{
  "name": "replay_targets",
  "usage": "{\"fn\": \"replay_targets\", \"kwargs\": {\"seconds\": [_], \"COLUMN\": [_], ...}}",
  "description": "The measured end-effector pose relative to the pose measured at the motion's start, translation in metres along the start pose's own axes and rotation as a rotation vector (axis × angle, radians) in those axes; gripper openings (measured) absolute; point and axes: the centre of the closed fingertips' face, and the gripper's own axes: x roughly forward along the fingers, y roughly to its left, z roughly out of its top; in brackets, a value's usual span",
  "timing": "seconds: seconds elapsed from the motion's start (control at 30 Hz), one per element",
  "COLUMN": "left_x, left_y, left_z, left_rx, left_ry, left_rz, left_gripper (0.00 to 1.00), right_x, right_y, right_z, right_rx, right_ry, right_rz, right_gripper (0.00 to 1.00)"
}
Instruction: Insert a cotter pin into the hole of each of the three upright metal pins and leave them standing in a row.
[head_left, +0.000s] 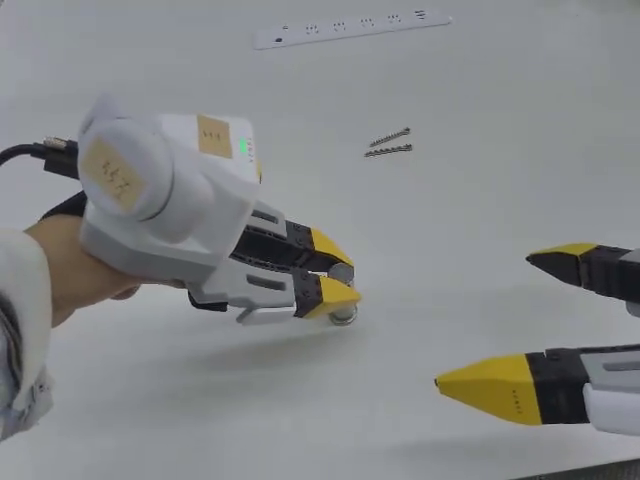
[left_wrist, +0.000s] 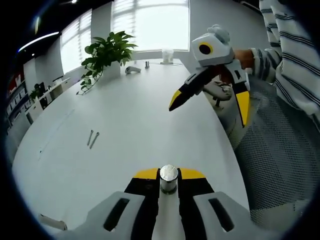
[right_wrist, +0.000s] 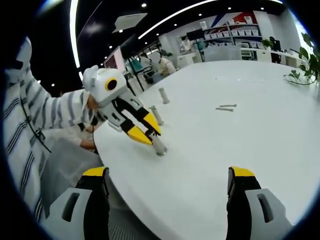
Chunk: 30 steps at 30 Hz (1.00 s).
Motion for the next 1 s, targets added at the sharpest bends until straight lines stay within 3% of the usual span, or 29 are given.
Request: {"fn": "replay_targets", "kwargs": {"seconds": [0.53,0.87,1.0], "left_x": [0.004,-0.007,-0.013], "left_y": [-0.007,-0.011,-0.012], "left_z": [-0.005,0.001,0.002], "left_rx": [-0.026,-0.091,-0.154], "left_ry": [0.021,-0.039,-0.067], "left_rz": [0.028,0.072,0.101], "left_gripper": [0.22,0.35,0.39], "right_x": [0.001,-0.001,-0.001], "right_y": [-0.003,-0.004,-0.002], "right_z": [-0.002,-0.003,-0.002], "right_rx": [-0.018,-0.027,-0.037], "right_ry": [0.005,0.011,0.012], "right_rz": [-0.003,0.003,0.011], "right_gripper": [0.99,0.99,0.99]}}
